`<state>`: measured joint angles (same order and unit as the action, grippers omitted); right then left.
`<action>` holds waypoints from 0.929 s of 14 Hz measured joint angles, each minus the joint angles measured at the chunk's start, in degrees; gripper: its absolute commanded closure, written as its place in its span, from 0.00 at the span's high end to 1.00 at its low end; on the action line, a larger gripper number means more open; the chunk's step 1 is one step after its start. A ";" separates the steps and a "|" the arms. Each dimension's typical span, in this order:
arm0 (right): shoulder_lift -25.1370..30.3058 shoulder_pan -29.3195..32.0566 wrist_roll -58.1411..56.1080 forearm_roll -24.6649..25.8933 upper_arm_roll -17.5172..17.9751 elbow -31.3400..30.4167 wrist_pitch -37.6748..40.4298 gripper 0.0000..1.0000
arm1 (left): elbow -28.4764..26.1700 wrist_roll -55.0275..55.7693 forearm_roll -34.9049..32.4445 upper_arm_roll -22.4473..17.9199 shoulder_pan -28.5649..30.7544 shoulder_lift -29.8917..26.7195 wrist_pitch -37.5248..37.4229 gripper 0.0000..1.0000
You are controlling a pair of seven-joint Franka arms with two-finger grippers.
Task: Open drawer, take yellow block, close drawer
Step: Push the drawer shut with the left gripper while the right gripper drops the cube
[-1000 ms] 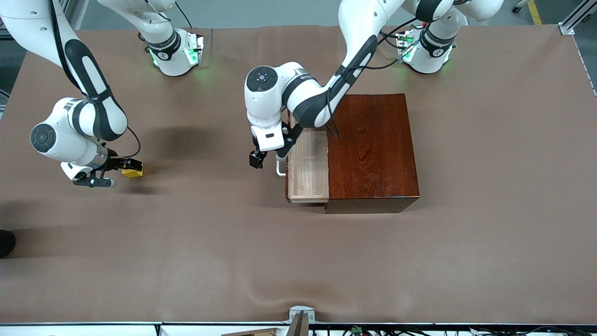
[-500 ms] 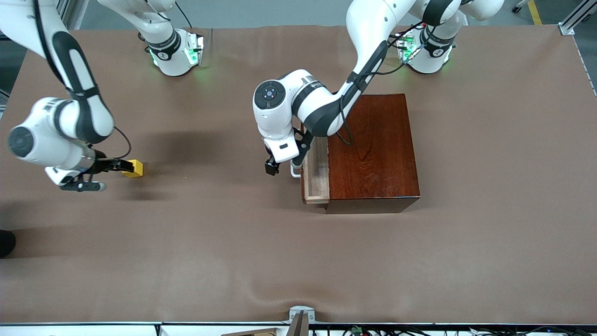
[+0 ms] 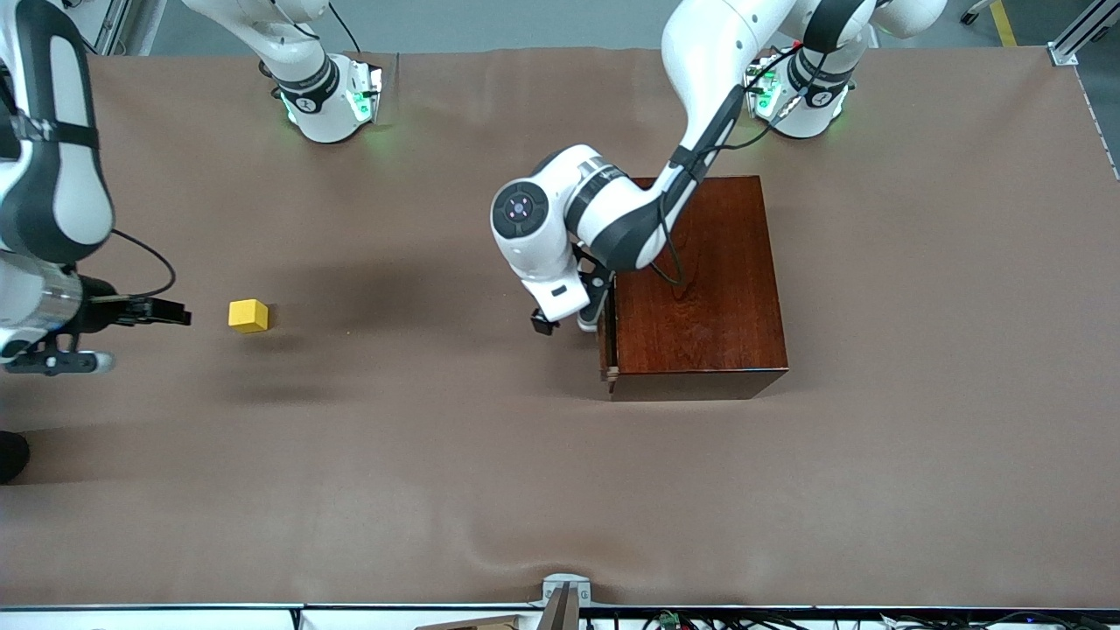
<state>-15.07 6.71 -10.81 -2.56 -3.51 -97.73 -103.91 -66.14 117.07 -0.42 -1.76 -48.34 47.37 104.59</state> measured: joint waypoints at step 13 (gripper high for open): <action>1.39 -1.63 -0.13 0.00 0.92 21.19 13.93 1.00 | 0.14 -9.39 -1.04 -1.04 0.83 -4.20 -3.17 1.00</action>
<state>-13.68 5.08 -10.94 -2.57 -2.58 -76.54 -89.98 -66.00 107.68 -1.45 -2.80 -47.51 43.17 101.42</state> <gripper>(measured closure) 0.000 0.000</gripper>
